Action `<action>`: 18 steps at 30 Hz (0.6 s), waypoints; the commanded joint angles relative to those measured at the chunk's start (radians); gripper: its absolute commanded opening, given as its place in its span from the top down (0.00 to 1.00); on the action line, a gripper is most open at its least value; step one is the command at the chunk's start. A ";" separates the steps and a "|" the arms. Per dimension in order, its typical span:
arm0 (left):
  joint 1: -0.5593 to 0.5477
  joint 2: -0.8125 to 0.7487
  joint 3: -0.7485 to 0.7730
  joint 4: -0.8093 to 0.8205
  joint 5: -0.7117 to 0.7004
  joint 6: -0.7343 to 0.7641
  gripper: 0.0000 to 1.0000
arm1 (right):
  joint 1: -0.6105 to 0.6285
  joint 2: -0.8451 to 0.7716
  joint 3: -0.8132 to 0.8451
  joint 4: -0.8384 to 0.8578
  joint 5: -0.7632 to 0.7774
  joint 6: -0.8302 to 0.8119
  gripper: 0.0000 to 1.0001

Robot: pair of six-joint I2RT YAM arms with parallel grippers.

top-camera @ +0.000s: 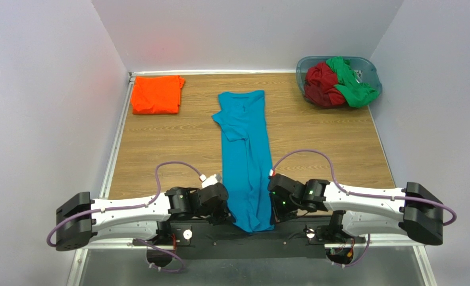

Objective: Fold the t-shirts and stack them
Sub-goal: Fold the tshirt

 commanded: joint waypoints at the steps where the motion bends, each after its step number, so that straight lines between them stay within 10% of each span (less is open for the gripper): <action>1: -0.006 -0.016 0.066 -0.035 -0.104 0.019 1.00 | 0.009 0.002 0.070 0.000 0.109 -0.045 0.96; 18: 0.228 0.014 0.224 -0.032 -0.302 0.238 1.00 | -0.060 0.093 0.294 -0.109 0.450 -0.198 0.97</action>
